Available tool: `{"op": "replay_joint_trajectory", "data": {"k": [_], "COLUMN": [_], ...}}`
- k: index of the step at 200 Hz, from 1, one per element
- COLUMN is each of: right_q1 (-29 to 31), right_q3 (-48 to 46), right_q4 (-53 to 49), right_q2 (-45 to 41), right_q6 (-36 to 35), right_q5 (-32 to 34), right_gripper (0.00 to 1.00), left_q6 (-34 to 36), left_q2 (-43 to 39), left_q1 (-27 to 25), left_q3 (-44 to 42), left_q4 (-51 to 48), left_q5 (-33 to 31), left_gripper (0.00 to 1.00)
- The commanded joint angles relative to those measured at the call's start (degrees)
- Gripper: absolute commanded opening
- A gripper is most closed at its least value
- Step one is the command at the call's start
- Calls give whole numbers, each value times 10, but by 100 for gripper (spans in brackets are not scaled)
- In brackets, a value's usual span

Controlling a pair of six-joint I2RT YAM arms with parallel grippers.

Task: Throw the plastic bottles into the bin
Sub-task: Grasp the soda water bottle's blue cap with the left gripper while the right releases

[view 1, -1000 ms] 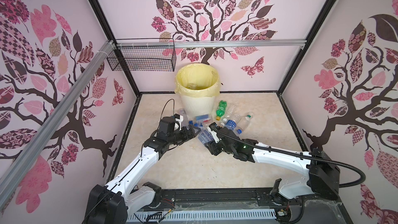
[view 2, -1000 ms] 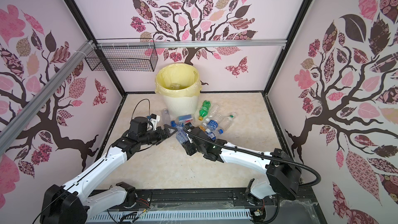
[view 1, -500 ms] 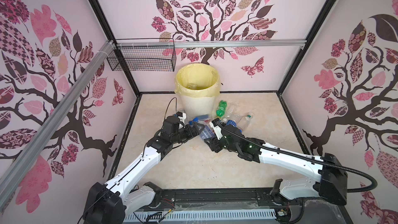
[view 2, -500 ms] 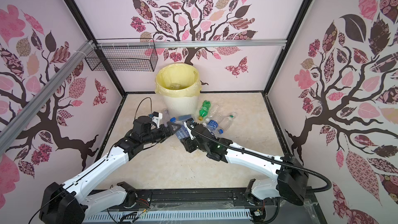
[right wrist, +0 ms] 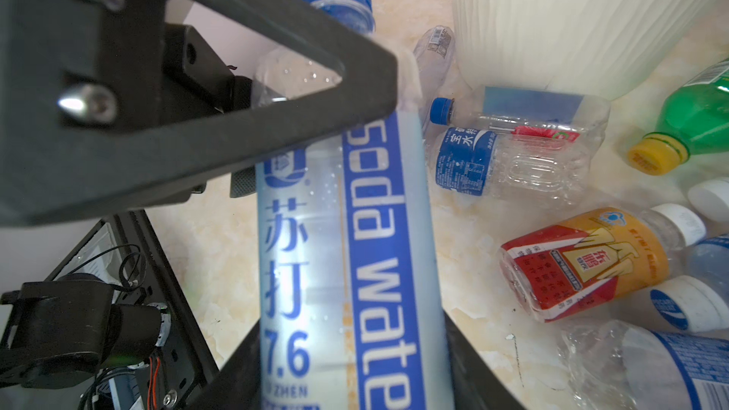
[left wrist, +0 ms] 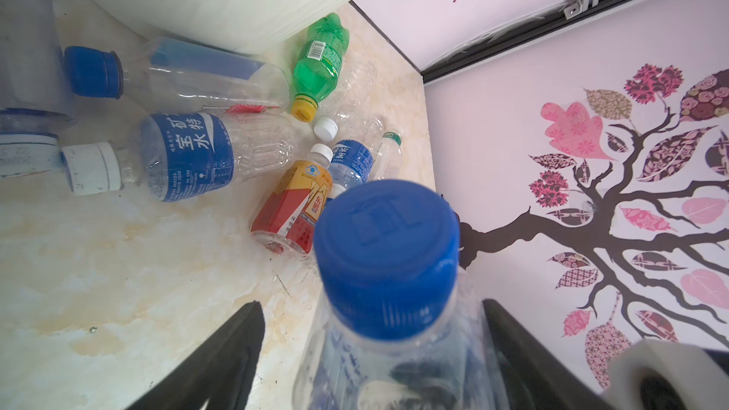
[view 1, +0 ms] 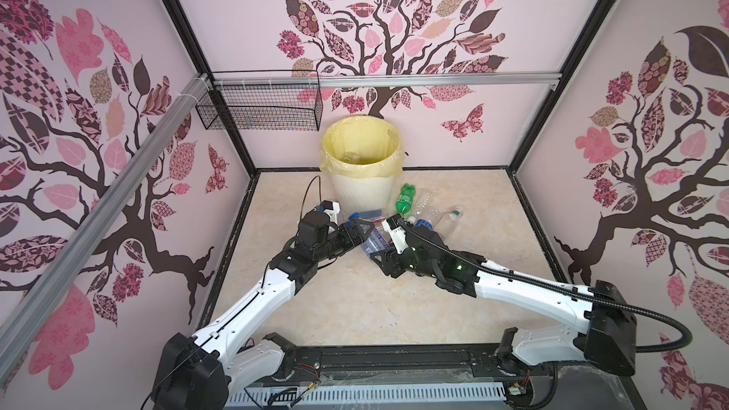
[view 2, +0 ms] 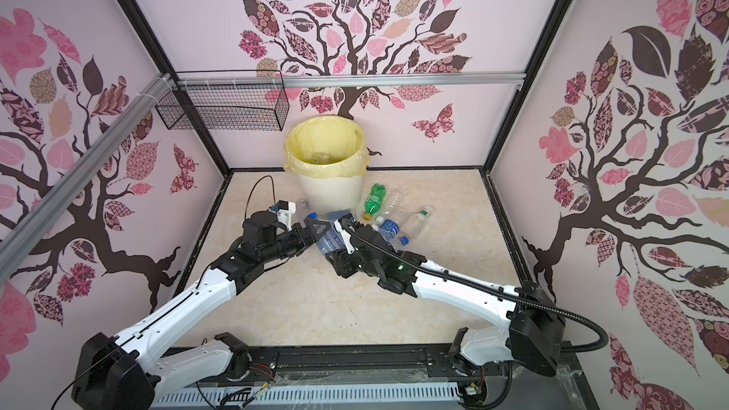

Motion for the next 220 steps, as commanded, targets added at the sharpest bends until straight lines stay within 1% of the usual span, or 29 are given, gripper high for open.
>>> {"op": "replay_joint_trajectory", "data": {"k": [1, 29, 45, 61, 83, 96, 111, 124, 142, 178, 210, 220], "right_q1": [2, 2, 2, 2, 2, 2, 2, -2, -8, -29, -77, -85], "right_q3": [15, 16, 15, 14, 16, 23, 34, 41, 44, 61, 75, 85], "right_q4": [13, 14, 16, 18, 15, 5, -16, -35, -53, -102, -121, -127], "right_q2": [-16, -11, -8, -6, -4, -3, -5, -13, -26, -56, -92, -100], "right_q6": [5, 4, 4, 4, 3, 0, -10, -16, -21, -40, -33, -39], "right_q5": [-6, -9, -8, -8, -6, -4, 3, 14, 23, 40, 15, 17], "right_gripper": [56, 58, 59, 62, 69, 76, 81, 90, 99, 100, 99, 100], "left_q6": [-9, -7, -3, 0, 6, 11, 21, 24, 36, 64, 90, 101], "left_q2": [1, 2, 0, 0, -2, -3, -5, -7, -8, 8, 20, 29], "left_q1": [-2, -3, -3, -3, -2, -2, -2, -2, 0, 8, 9, 9], "left_q3": [-7, -11, -13, -14, -12, -7, 4, 17, 38, 101, 166, 191], "left_q4": [33, 38, 35, 32, 20, 9, -6, -24, -47, -99, -146, -156], "left_q5": [-10, -9, -12, -14, -18, -26, -39, -59, -73, -91, -139, -151], "left_gripper": [80, 66, 55, 51, 49, 49, 48, 48, 48, 48, 48, 48]}}
